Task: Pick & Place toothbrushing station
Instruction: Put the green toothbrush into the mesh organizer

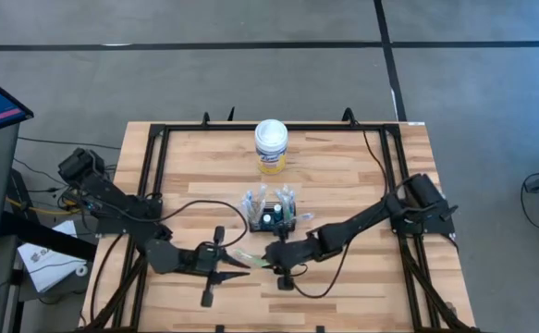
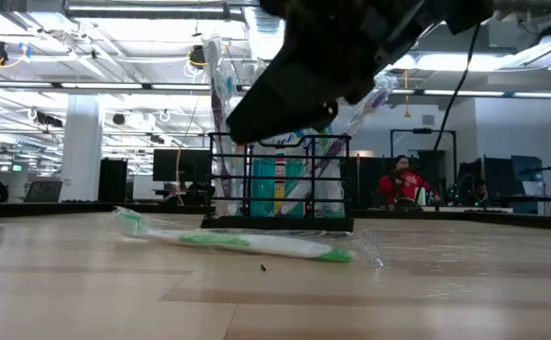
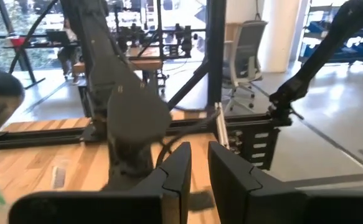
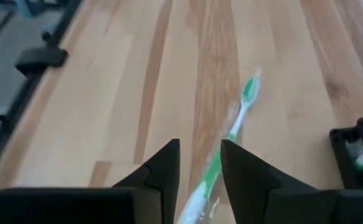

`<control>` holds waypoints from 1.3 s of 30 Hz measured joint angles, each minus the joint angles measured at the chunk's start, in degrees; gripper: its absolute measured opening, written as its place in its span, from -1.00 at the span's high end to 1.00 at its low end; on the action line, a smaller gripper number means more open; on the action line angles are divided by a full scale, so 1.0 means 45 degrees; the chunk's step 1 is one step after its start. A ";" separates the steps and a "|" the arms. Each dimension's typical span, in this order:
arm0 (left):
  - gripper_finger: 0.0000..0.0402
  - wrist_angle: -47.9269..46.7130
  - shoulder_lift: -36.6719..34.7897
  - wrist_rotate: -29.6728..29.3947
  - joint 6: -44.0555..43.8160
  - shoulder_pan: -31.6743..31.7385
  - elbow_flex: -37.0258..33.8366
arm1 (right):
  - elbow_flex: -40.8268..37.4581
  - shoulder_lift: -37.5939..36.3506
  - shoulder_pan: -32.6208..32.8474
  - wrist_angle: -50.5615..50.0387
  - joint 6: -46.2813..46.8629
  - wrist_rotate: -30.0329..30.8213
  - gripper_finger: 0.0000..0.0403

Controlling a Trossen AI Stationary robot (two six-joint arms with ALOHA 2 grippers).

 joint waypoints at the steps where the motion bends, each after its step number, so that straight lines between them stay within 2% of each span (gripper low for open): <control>1: 0.75 -0.0002 -0.0071 -0.0004 0.0001 -0.0094 0.0000 | 0.0175 0.0130 -0.0030 -0.0233 0.0002 0.0000 0.47; 11: 0.75 -0.0151 -0.0247 -0.0483 0.0413 -0.0971 -0.0005 | 0.0724 0.0400 -0.0136 -0.0627 0.0335 0.0010 0.47; 29: 0.75 -0.0134 -0.0247 -0.0742 0.0428 -0.0969 -0.0005 | 0.0724 0.0620 -0.0270 -0.0449 0.0350 0.0058 0.47; 39: 0.75 -0.0112 -0.0247 -0.0730 0.0428 -0.0969 -0.0005 | 0.0690 0.1270 -0.0445 0.0106 0.0481 -0.0024 0.47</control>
